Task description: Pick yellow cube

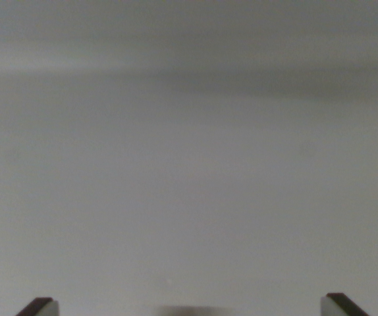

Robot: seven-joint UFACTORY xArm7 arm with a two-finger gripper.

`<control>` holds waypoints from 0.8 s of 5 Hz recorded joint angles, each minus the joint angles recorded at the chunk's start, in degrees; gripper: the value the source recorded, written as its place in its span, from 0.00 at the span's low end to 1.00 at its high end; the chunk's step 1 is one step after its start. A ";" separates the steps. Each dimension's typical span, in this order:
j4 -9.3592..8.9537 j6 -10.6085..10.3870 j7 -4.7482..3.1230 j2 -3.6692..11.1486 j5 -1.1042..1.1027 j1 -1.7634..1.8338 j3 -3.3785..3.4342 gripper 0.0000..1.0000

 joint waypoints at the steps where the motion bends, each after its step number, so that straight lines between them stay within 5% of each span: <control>1: -2.53 -2.70 -0.30 0.27 0.28 0.02 0.07 0.00; 4: -5.08 -5.42 -0.61 0.54 0.57 0.04 0.14 0.00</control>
